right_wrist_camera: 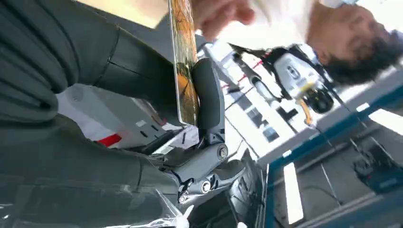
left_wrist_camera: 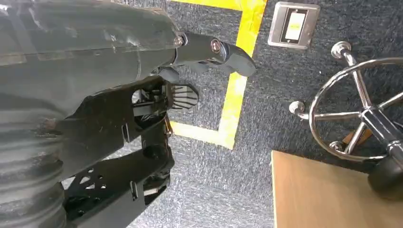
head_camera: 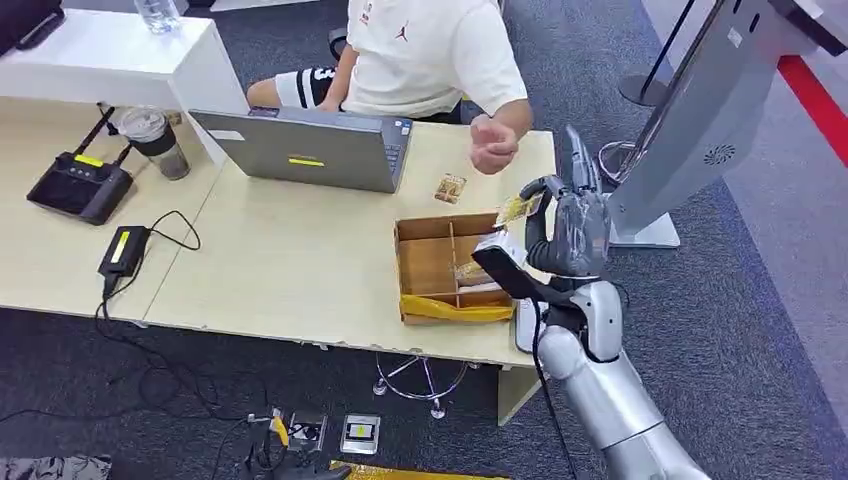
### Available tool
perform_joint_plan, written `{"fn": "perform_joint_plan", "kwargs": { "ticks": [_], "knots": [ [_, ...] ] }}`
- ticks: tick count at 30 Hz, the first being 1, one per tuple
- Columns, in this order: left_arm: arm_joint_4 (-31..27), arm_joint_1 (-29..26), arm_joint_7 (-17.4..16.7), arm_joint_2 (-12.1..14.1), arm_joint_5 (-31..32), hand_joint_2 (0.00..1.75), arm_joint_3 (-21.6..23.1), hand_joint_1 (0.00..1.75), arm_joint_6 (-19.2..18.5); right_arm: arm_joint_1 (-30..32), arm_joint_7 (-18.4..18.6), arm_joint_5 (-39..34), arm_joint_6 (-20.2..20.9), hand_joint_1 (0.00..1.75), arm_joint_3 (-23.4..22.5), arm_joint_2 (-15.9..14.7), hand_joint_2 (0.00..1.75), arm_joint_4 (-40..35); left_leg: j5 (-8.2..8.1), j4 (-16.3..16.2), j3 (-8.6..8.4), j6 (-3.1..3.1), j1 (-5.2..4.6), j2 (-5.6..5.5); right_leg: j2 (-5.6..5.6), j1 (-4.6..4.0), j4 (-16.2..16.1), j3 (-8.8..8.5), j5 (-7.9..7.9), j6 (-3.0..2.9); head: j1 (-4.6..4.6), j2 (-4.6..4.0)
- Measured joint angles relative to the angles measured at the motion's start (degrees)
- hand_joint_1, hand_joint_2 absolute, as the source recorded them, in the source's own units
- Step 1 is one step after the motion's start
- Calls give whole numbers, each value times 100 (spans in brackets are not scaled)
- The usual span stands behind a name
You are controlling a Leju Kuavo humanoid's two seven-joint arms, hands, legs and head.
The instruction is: Pass the card to the sensor for recognition and then transmit it.
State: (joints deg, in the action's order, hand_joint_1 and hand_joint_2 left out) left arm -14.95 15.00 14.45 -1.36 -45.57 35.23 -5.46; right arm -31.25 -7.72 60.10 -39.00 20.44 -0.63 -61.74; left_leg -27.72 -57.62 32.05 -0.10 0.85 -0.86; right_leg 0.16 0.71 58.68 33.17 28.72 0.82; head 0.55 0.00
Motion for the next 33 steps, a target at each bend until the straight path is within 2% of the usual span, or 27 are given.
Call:
{"fn": "perform_joint_plan", "kwargs": {
  "ticks": [3,6,14,23,32,33],
  "knots": [
    [0,13,-68,-37,-7,175,2,0,31,-411,-537,-386,-37,175,-120,203,175,257,3,0,0,-3,0,0,2,0,2,0,-2,-2,0,0],
    [-4,81,-249,-52,-7,175,9,0,9,-913,-648,-191,-37,175,-286,501,175,601,7,0,0,-3,0,0,1,0,7,4,-3,-2,0,0],
    [-48,294,-463,-170,120,175,22,0,-94,-2301,-61,932,-37,175,-649,1064,175,2187,8,-1,0,-4,0,-2,2,0,13,7,-2,-2,4,0],
    [-52,396,-544,-238,255,175,26,0,-264,-2603,829,1686,212,175,-629,1187,175,3084,7,-2,4,-4,0,-4,-1,0,11,10,-2,-3,2,0],
    [-52,412,-614,-249,293,175,26,0,-328,-2649,1155,1918,457,175,-621,1106,175,3493,7,-2,0,-4,0,-2,1,0,11,10,-2,-3,0,0],
    [-52,414,-625,-249,293,175,26,0,-330,-2652,1181,1946,472,89,-618,1097,175,3523,7,-2,0,-4,0,-2,1,0,11,10,-2,-3,0,0]
  ]
}}
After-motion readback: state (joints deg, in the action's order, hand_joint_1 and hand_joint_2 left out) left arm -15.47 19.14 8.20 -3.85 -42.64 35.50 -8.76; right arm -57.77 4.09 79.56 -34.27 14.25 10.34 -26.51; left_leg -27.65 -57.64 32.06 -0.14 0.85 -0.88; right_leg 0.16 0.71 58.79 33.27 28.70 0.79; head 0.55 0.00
